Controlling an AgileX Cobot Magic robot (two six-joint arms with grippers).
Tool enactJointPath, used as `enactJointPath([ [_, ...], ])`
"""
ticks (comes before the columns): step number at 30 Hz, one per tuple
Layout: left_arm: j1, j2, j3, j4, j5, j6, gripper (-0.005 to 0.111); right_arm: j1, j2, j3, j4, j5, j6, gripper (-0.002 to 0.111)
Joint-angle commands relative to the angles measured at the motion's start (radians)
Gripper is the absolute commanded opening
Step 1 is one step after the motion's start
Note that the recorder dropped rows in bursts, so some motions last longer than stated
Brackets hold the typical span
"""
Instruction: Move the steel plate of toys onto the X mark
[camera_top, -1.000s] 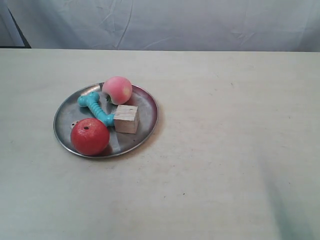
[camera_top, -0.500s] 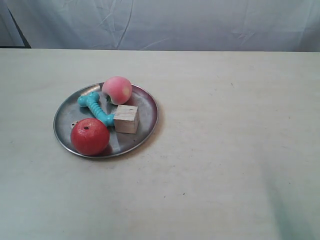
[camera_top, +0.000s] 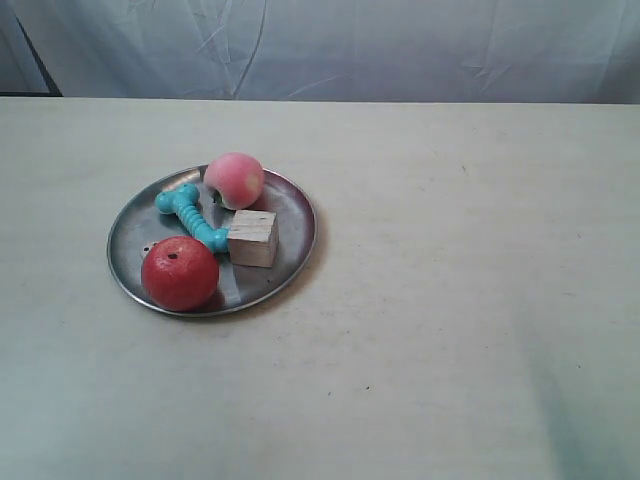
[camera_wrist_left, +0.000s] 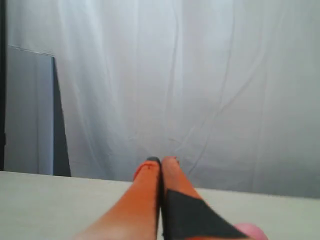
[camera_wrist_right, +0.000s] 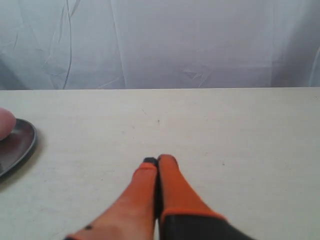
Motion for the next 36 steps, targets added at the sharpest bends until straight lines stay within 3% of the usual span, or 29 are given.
enactJointPath([
  [1,0.077,-0.112,0.063,-0.015,-0.077,-0.088,0.0,-0.007,-0.007,0.002,0.002,-0.01,-0.004,0.0],
  [10,0.161,-0.237,0.063,-0.012,-0.068,-0.084,0.0,-0.007,-0.007,0.002,0.002,-0.015,-0.004,0.0],
  [29,0.161,-0.281,0.063,0.026,-0.071,-0.084,0.0,-0.007,-0.007,0.002,0.002,-0.01,-0.004,0.0],
  [36,0.198,-0.281,0.063,0.026,-0.071,-0.08,0.0,-0.007,-0.007,0.002,0.002,-0.01,-0.004,0.0],
])
